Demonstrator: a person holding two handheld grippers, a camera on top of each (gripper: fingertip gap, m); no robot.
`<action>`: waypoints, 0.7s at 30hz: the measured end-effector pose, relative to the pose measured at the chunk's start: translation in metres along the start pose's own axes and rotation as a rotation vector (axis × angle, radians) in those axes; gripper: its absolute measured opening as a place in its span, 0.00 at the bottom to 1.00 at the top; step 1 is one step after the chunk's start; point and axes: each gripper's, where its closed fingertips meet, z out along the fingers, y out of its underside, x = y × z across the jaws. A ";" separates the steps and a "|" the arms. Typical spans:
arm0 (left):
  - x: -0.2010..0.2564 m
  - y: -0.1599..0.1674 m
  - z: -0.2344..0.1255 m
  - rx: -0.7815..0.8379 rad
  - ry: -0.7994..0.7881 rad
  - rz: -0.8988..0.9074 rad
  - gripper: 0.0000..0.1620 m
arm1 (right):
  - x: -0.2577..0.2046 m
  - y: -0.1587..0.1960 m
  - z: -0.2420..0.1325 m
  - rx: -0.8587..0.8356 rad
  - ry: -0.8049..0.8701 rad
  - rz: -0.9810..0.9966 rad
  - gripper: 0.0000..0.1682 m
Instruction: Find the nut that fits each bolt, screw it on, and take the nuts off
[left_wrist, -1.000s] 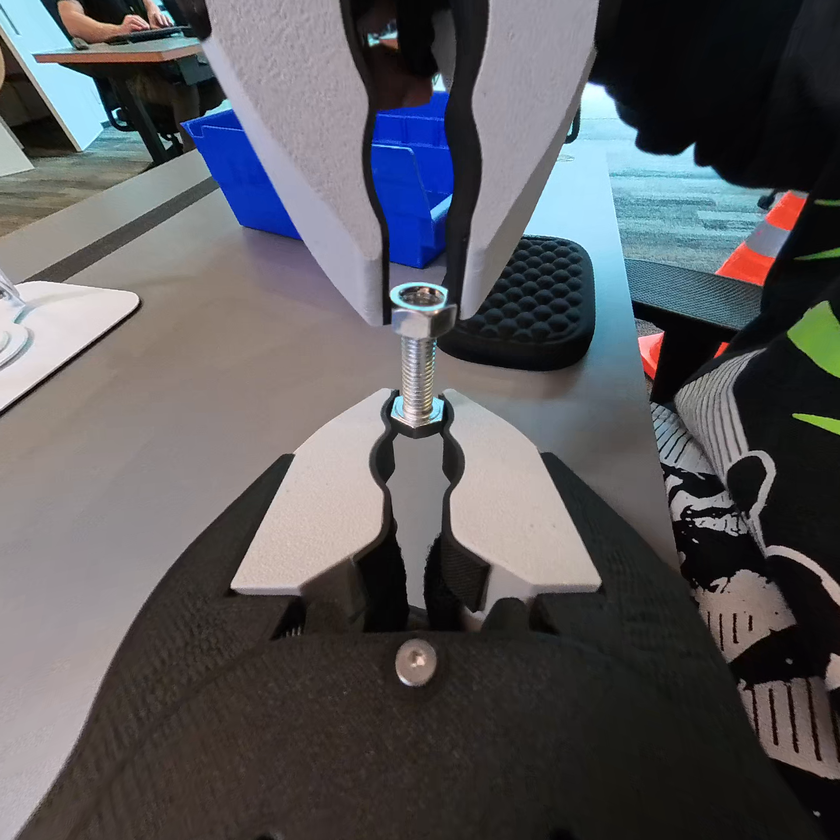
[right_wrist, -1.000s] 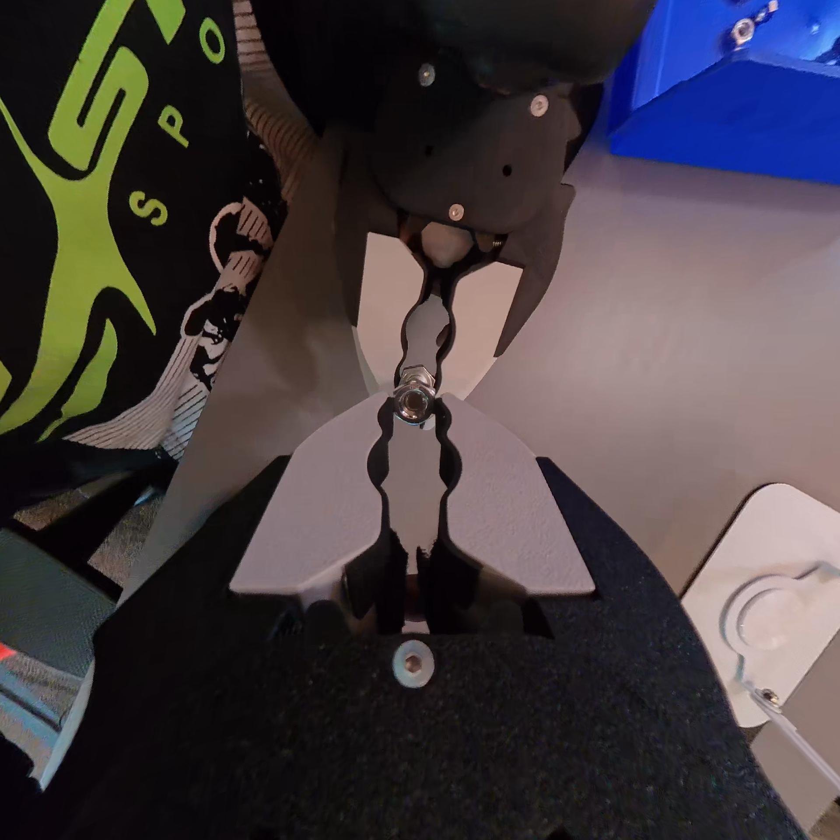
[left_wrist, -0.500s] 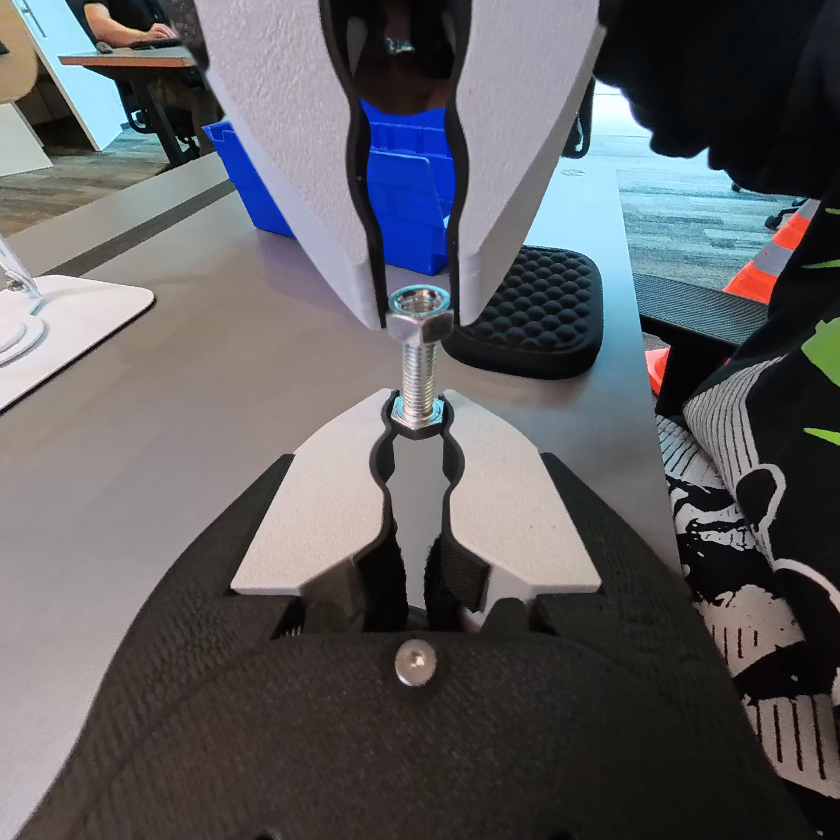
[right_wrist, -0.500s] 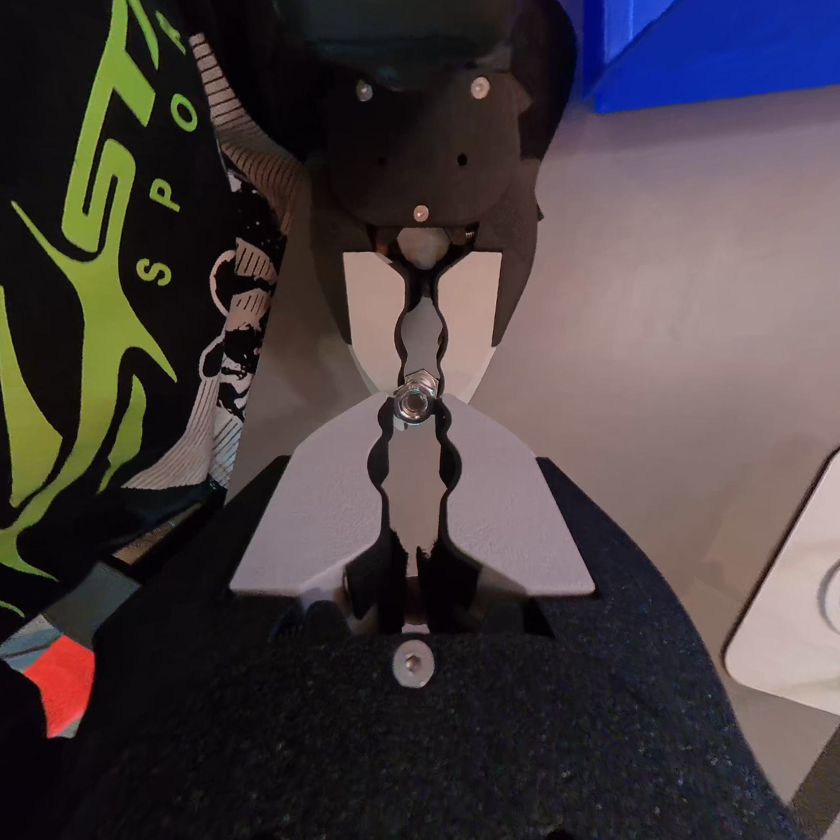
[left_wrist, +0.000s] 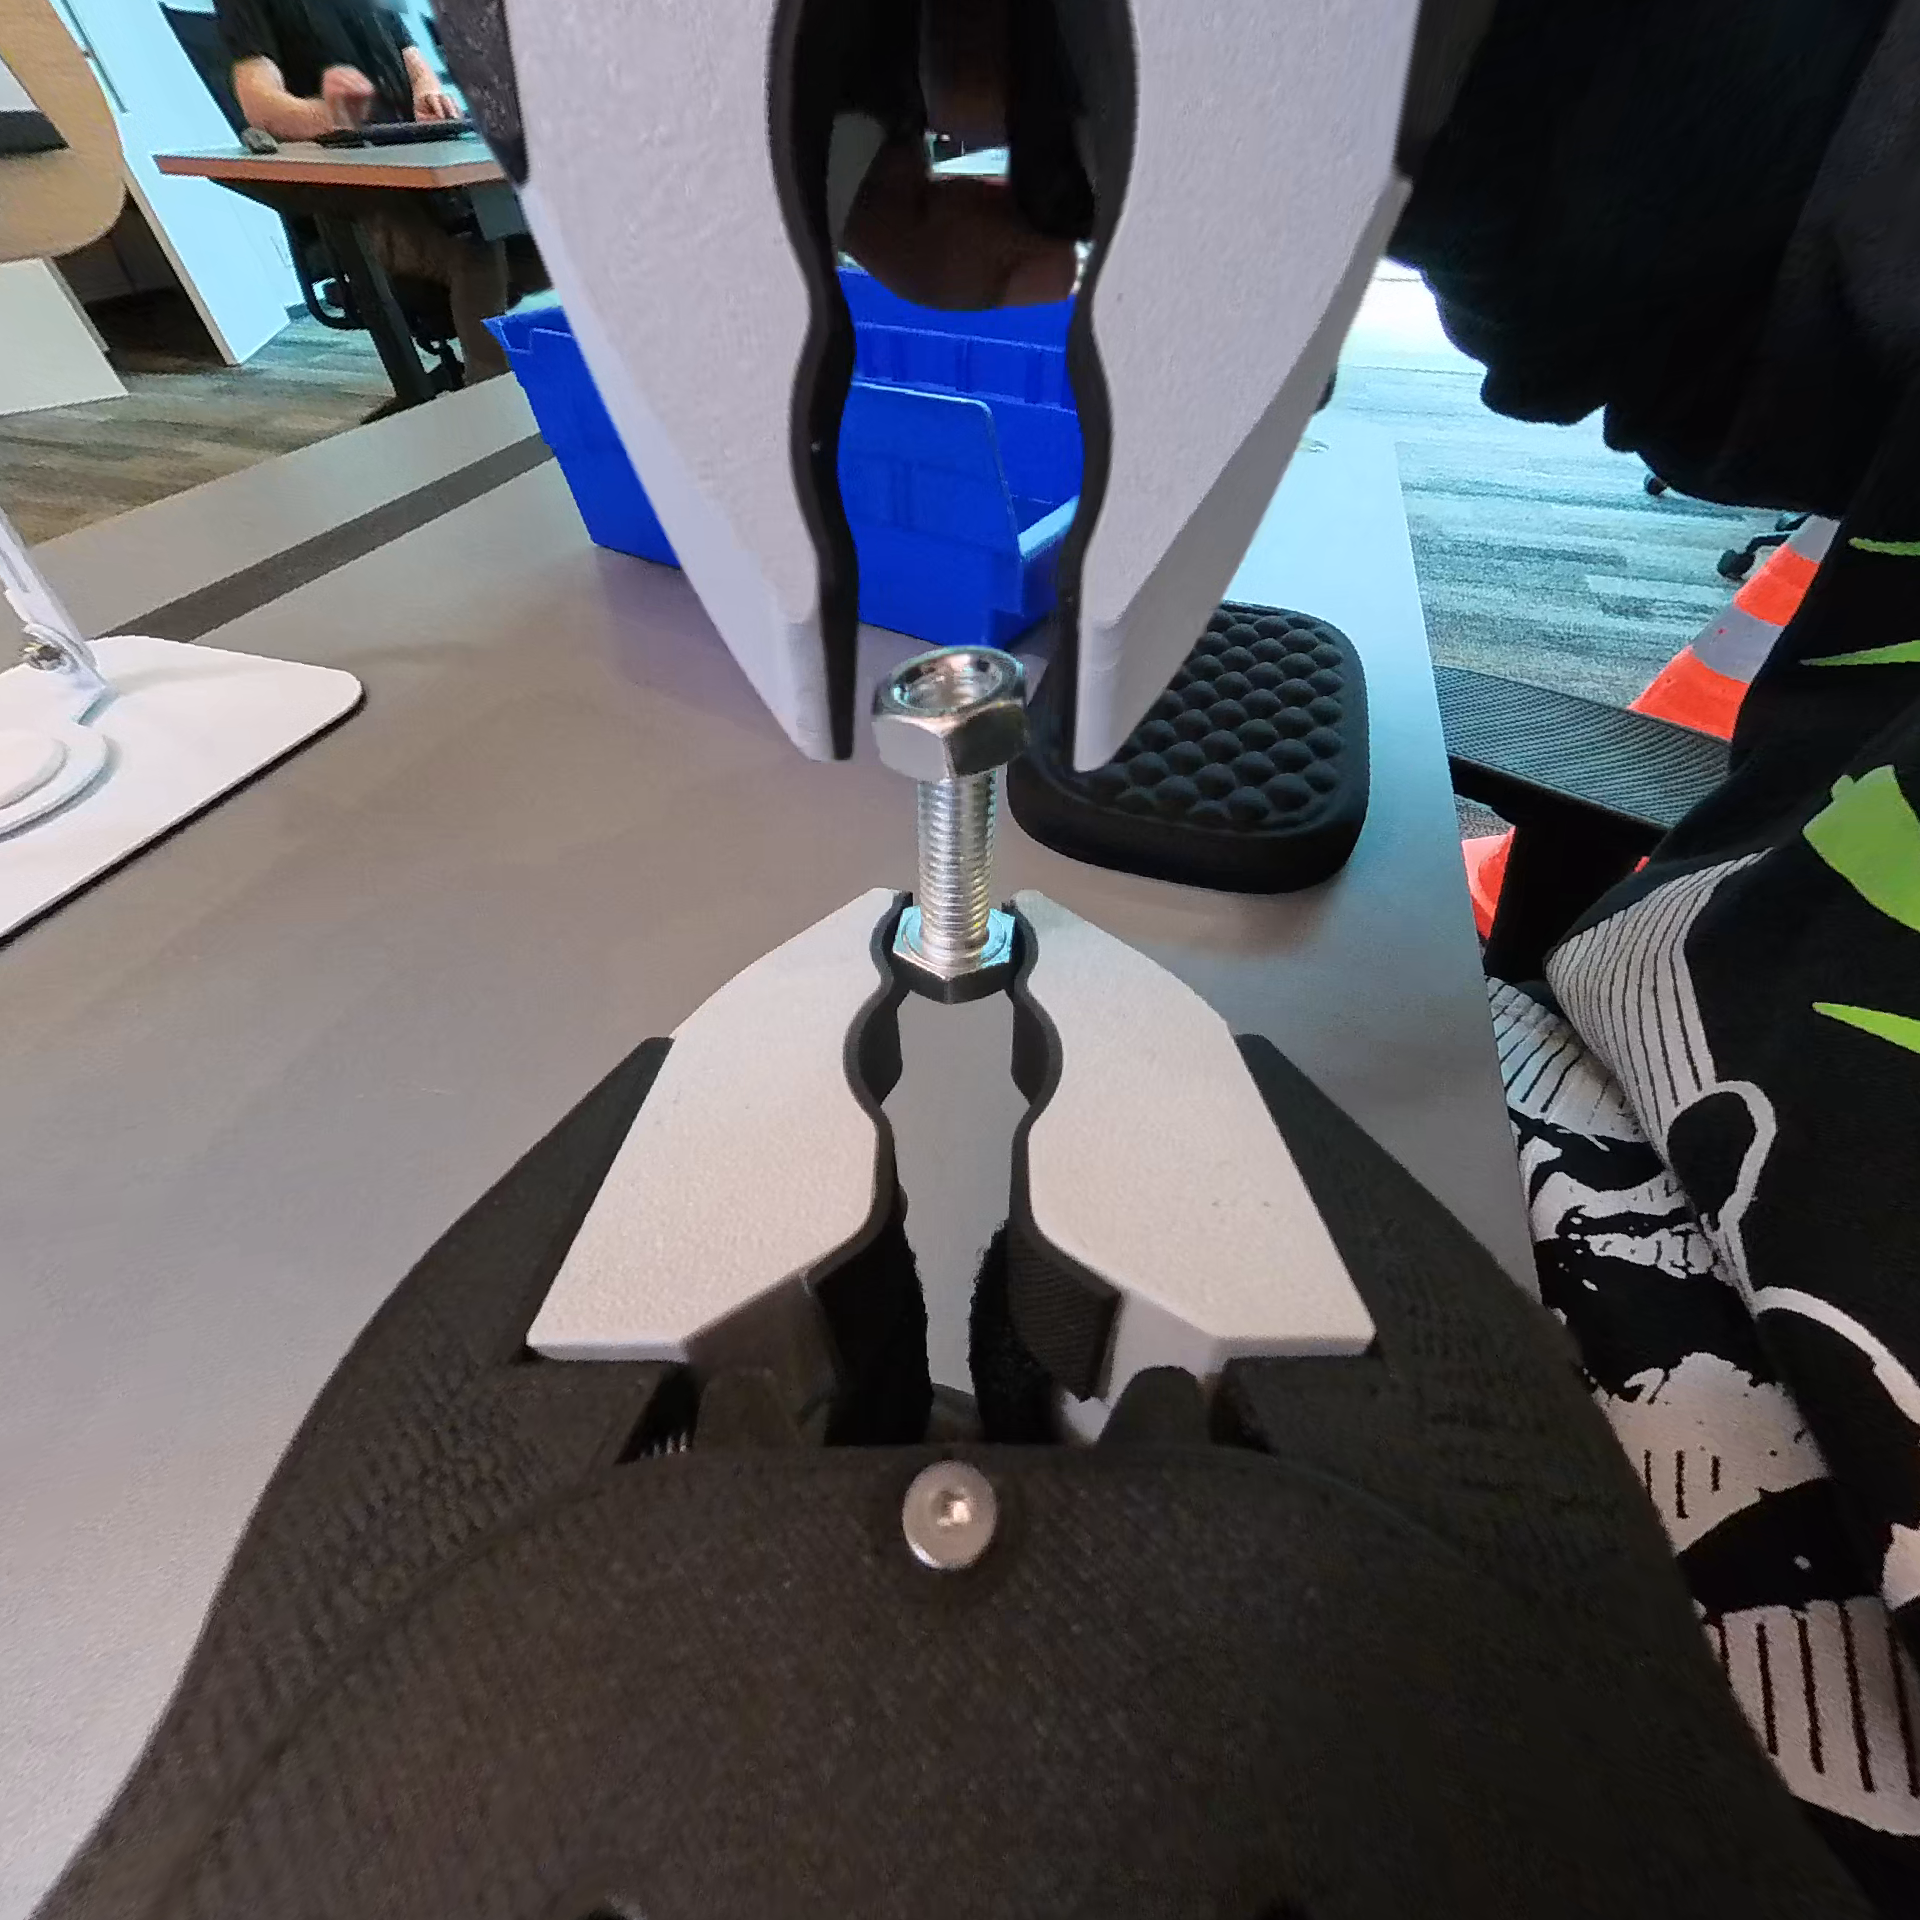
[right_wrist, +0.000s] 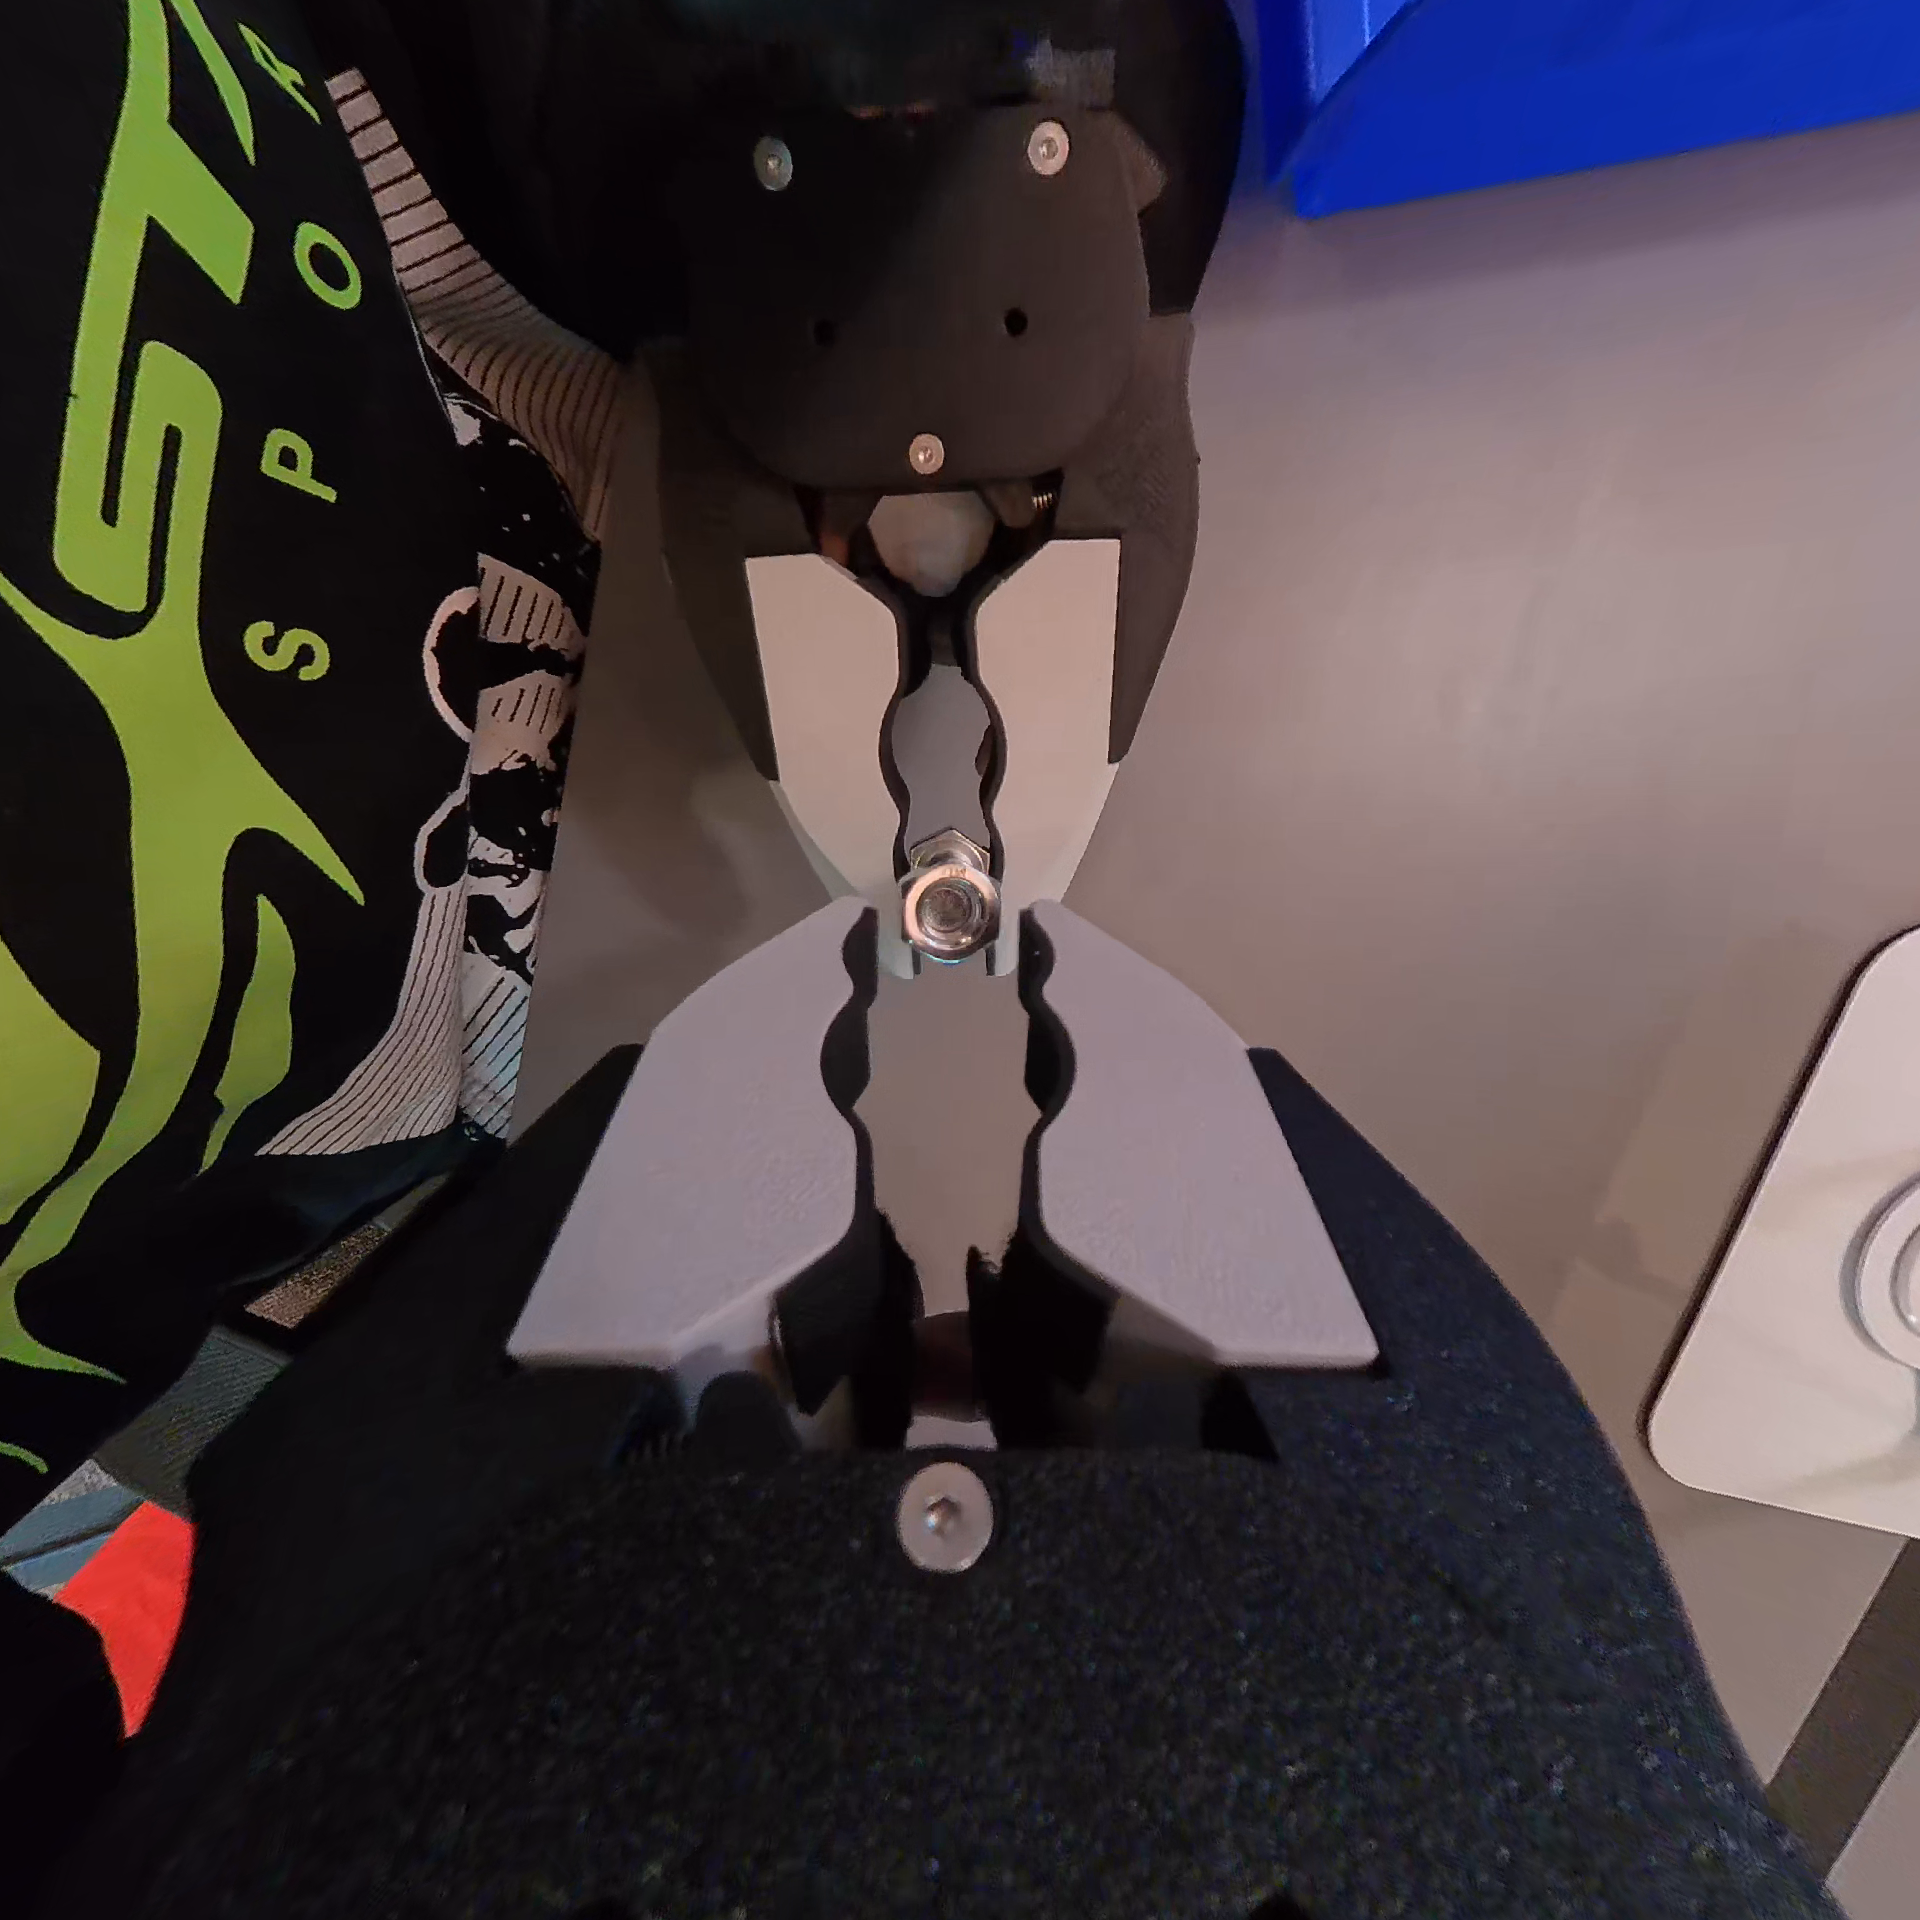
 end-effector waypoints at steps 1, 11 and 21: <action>0.000 0.000 0.000 0.004 -0.002 -0.002 0.10 | 0.000 -0.001 -0.001 0.010 -0.001 0.002 0.18; -0.003 -0.004 -0.003 0.035 -0.019 0.002 0.10 | -0.002 -0.020 -0.016 0.623 -0.012 0.169 0.32; -0.005 -0.001 0.000 0.014 -0.026 -0.001 0.10 | -0.006 -0.021 -0.011 1.021 0.021 0.291 0.33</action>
